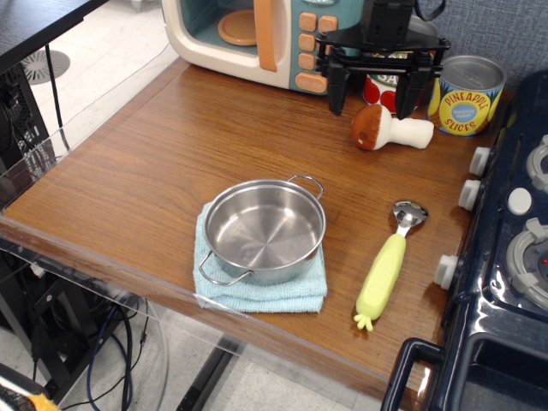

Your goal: Place the mushroom inside the pot.

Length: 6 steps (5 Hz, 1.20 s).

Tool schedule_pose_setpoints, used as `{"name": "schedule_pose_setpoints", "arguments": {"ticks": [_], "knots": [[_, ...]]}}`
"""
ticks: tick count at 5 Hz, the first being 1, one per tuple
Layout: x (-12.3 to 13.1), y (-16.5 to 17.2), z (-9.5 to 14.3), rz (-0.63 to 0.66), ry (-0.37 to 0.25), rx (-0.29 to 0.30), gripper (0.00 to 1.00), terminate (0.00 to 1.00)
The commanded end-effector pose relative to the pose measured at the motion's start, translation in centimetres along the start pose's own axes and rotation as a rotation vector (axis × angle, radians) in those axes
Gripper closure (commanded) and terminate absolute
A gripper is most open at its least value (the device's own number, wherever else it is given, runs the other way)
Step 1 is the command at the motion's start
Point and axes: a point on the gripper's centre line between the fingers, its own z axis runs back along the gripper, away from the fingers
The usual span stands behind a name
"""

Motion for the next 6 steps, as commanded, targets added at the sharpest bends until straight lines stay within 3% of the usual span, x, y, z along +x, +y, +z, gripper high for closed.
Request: {"name": "schedule_pose_setpoints", "arguments": {"ticks": [1,2,3,4,6], "knots": [[4.1,-1.1,-0.5,-0.026,-0.094,0.030,0.00,0.00],[4.1,-1.5,-2.0,-0.077,-0.083,0.019,0.00,0.00],[4.3,-1.6,-3.4,-0.113,-0.035,-0.022,0.00,0.00],[4.3,-1.5,-4.0,-0.065,-0.052,-0.023,1.00,0.00],[4.3,-1.3,-3.7,-0.065,-0.061,-0.017,1.00,0.00]]}}
